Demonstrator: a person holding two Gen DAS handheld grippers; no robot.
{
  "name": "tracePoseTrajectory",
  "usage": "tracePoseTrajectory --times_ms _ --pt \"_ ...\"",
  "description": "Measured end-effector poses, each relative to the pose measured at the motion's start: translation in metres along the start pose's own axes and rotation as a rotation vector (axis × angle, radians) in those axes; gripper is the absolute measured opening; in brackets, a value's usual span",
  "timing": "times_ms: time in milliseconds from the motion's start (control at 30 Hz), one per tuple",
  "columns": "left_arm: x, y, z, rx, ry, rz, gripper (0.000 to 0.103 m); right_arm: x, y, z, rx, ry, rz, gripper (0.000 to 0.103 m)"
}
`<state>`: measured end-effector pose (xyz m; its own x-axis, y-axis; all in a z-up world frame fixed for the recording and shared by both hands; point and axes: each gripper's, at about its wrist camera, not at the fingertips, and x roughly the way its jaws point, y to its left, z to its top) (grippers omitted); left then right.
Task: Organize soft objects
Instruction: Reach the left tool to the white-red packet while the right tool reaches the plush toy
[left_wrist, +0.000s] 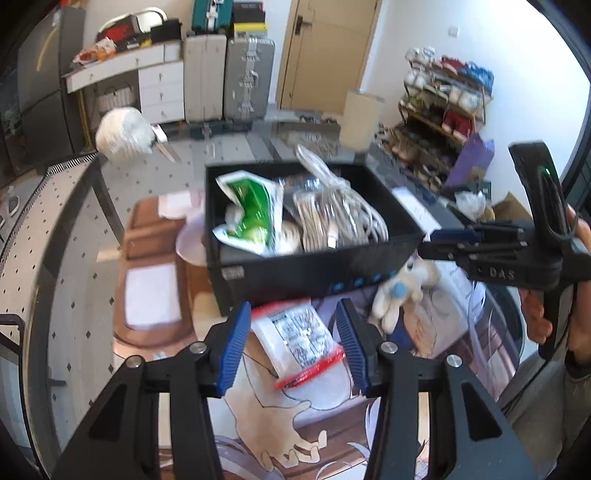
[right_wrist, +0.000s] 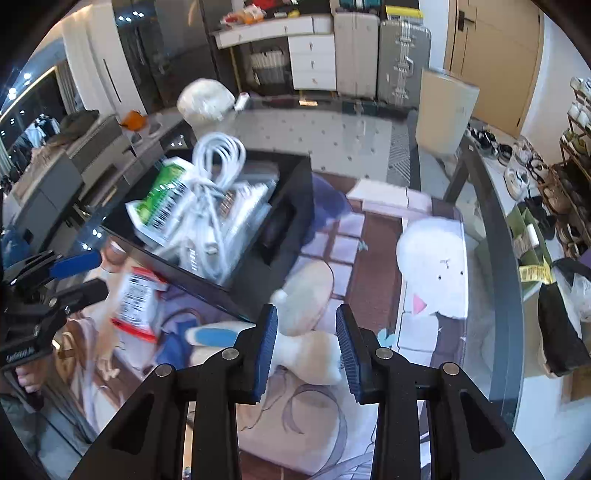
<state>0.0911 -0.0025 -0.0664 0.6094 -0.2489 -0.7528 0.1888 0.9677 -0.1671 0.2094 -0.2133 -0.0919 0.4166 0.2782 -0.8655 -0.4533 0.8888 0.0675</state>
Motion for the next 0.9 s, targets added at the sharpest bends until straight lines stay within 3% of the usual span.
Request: tracePoseTrajectory --times_ms 233,467,567,600,667,900 --pt "0.021 -0.012 -0.009 0.041 0.076 0.011 0.048 0.021 -0.003 -0.005 -0.023 0.059 -0.024 0.034" --pt "0.029 -0.008 -0.008 0.018 0.108 0.037 0.05 0.01 0.014 -0.029 -0.103 0.137 0.101 0.034" --pt "0.032 -0.009 -0.008 0.019 0.114 0.032 0.051 0.0 0.02 -0.029 -0.137 0.097 0.095 0.034" --pt "0.032 -0.009 -0.008 0.022 0.115 0.033 0.052 -0.002 0.021 -0.028 -0.144 0.084 0.09 0.037" --pt "0.034 -0.011 -0.007 0.028 0.117 0.037 0.053 -0.001 0.021 -0.025 -0.139 0.079 0.104 0.059" --pt "0.039 -0.016 -0.009 0.05 0.132 0.041 0.056 0.006 0.03 -0.032 -0.156 0.135 0.127 0.062"
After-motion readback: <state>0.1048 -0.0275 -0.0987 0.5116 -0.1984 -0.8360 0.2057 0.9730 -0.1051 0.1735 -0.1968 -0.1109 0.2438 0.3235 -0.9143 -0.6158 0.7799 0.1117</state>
